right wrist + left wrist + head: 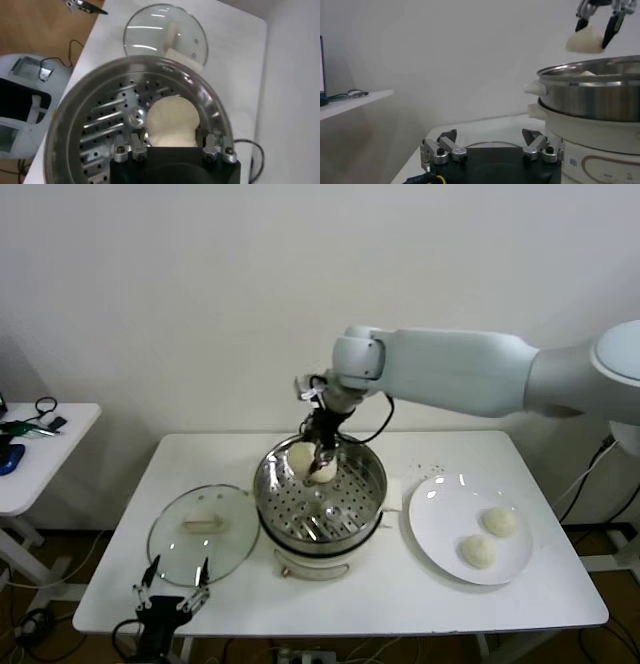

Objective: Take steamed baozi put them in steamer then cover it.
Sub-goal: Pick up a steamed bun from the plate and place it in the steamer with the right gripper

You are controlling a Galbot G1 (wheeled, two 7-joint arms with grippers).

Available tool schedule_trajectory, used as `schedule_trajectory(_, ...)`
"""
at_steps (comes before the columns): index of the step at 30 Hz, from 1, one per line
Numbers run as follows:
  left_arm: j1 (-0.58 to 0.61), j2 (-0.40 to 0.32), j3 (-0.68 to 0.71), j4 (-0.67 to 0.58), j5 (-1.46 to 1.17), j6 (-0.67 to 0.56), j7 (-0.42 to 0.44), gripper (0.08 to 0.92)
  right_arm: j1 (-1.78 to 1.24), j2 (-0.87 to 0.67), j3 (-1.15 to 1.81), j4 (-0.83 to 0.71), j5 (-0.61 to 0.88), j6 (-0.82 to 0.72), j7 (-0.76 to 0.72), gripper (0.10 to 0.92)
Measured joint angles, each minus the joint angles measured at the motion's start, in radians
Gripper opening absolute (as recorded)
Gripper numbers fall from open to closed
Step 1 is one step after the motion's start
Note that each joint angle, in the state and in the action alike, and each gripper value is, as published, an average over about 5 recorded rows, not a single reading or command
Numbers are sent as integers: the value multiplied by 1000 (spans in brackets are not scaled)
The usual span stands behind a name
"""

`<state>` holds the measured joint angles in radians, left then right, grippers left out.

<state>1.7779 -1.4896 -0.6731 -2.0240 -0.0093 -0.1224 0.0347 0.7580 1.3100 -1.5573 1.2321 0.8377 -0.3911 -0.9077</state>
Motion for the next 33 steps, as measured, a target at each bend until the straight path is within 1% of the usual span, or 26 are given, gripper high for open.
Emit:
schedule_trajectory(9,-4,-6,-1,-2,4,2,-1,823,-55,53,-23,-5,-1,-19,34,662)
schedule_trajectory(21,-6,-8,-6,5,-4,2,-3,823,-120,68,-23,-28,-25,-29,64,669)
schedule_trajectory(24,-8,-9,-6,5,-3,4,-3,823,-132,72,-17,-32,-29,-29,66,706)
schedule_trajectory(28,-11,-10,-7,7,-2,7,-4,823,-137,72,-11,-32,-29,-30,66,796)
schedule_trajectory(33,-13,-10,-8,8,-2,9,-4,823,-133,64,-6,-25,-31,-27,58,821)
